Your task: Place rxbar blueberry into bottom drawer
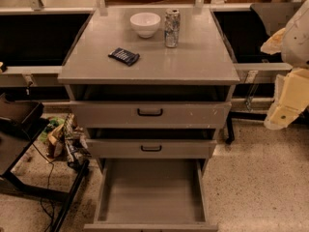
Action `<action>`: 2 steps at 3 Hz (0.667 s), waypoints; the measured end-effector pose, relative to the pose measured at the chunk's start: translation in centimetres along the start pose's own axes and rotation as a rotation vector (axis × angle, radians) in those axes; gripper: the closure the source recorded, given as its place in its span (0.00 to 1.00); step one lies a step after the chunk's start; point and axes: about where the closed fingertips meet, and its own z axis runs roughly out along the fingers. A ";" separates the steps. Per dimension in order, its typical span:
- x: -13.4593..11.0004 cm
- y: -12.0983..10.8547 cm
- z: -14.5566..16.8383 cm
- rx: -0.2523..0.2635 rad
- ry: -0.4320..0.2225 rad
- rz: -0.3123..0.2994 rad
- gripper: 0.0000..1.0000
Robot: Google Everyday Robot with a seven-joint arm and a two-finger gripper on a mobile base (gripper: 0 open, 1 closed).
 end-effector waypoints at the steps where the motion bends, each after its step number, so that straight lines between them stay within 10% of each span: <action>1: 0.0 0.0 0.0 0.000 0.000 0.000 0.00; 2: -0.3 -0.5 0.2 0.004 -0.015 -0.013 0.00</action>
Offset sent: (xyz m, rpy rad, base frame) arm 0.0130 0.0029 -0.0058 0.0196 0.0033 0.0355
